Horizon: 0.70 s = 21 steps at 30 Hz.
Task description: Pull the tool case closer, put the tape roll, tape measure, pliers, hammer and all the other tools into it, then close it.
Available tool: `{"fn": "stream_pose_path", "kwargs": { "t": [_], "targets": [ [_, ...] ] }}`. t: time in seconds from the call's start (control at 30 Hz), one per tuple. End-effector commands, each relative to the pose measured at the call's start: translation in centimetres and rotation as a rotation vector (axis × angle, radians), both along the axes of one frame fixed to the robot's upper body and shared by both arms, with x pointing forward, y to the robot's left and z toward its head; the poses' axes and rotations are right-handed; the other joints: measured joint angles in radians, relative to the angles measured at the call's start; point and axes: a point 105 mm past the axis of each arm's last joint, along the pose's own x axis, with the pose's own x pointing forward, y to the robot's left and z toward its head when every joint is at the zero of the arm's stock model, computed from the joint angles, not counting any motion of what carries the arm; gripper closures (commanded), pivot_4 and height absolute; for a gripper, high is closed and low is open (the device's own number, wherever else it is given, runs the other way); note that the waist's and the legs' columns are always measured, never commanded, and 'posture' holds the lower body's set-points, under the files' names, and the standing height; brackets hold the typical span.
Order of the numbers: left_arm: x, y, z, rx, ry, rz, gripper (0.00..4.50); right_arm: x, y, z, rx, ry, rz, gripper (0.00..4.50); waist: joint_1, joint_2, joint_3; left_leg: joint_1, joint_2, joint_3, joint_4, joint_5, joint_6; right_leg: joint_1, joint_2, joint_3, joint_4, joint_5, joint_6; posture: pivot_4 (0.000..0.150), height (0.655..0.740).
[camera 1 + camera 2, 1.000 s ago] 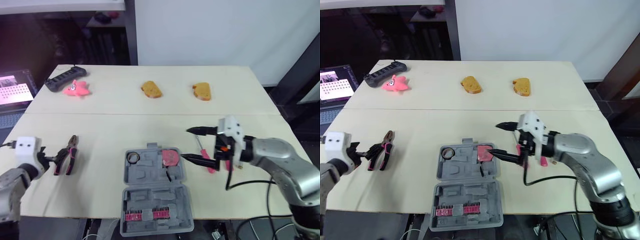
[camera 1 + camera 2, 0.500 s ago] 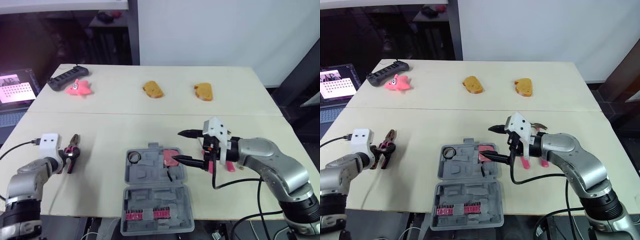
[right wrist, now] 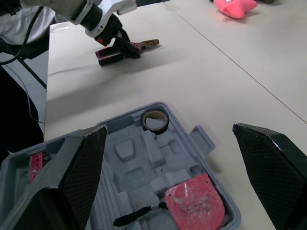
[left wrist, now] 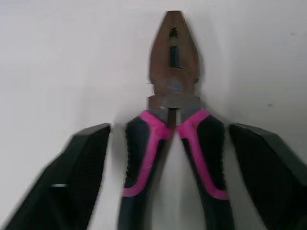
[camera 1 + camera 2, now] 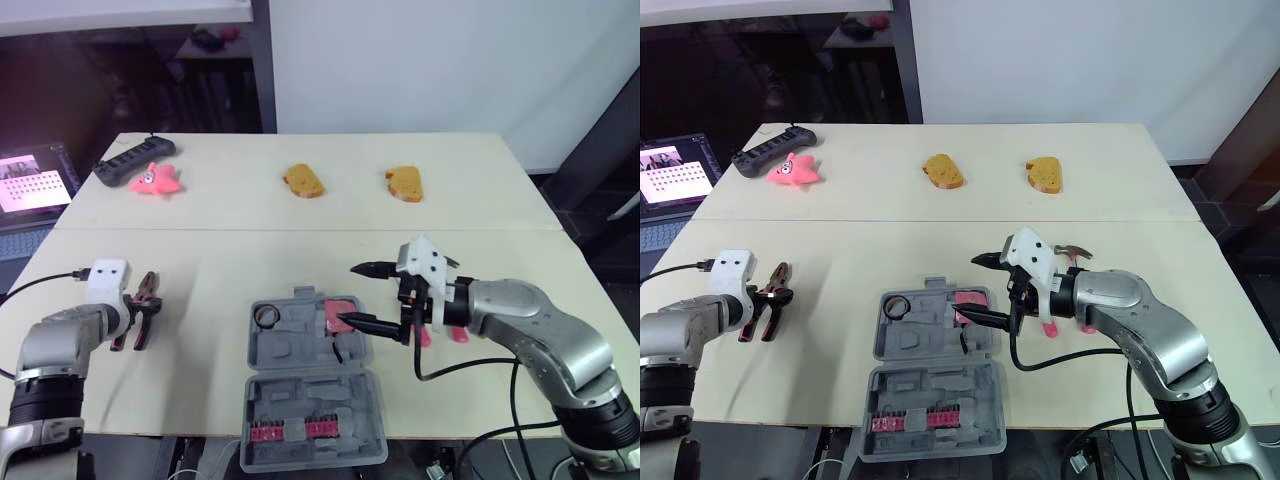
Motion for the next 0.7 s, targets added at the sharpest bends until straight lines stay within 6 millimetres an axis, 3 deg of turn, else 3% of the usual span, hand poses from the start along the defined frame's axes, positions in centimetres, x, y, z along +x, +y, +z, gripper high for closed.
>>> {"fn": "stream_pose_path", "kwargs": {
  "t": [0.03,0.27,0.4,0.47,0.6,0.7],
  "targets": [
    [-1.5,0.0,-2.4,-0.019,0.099,0.026,2.15,-0.4,0.5,0.8,0.007,-0.035,0.023,0.00,-0.001,0.000,0.000,0.000,0.000,0.000,0.000,0.000,0.000,0.000,0.000,0.000,0.000,0.000,0.000,0.150,0.7400],
    [-1.0,0.3,-1.7,-0.011,0.051,0.039,2.15,-0.1,0.5,0.5,-0.002,-0.028,0.015,0.00,0.000,0.000,0.000,0.000,0.000,0.000,0.000,0.000,0.000,0.000,0.000,0.000,0.000,0.000,0.000,0.150,0.7400],
    [0.1,0.4,1.4,0.090,-0.092,-0.042,2.15,0.0,0.7,0.6,-0.010,-0.038,0.023,0.00,0.001,0.000,0.000,0.000,0.000,0.000,0.000,0.000,0.000,0.000,0.000,0.000,0.000,0.000,0.000,0.150,0.7400],
    [0.2,-0.2,3.6,0.224,-0.154,-0.174,2.15,0.0,0.7,0.9,-0.019,-0.050,0.032,0.00,-0.001,-0.003,0.002,-0.001,0.000,0.000,0.000,0.000,0.000,-0.001,0.000,0.000,0.000,0.000,0.000,0.150,0.7400],
    [-1.0,-5.8,6.9,0.364,-0.190,-0.659,2.15,0.0,0.9,1.6,-0.097,-0.109,0.099,0.00,0.003,-0.008,0.006,-0.004,0.000,0.000,-0.001,0.001,-0.002,-0.005,0.000,0.000,0.000,0.000,0.000,0.150,0.7400],
    [-2.6,-9.7,7.6,0.367,-0.109,-0.967,2.15,0.8,2.4,2.3,-0.218,-0.206,0.180,0.00,0.008,-0.007,0.007,-0.005,0.000,0.001,-0.001,0.002,-0.004,-0.004,-0.001,0.000,-0.003,-0.001,-0.003,0.150,0.7400]
  ]
}}
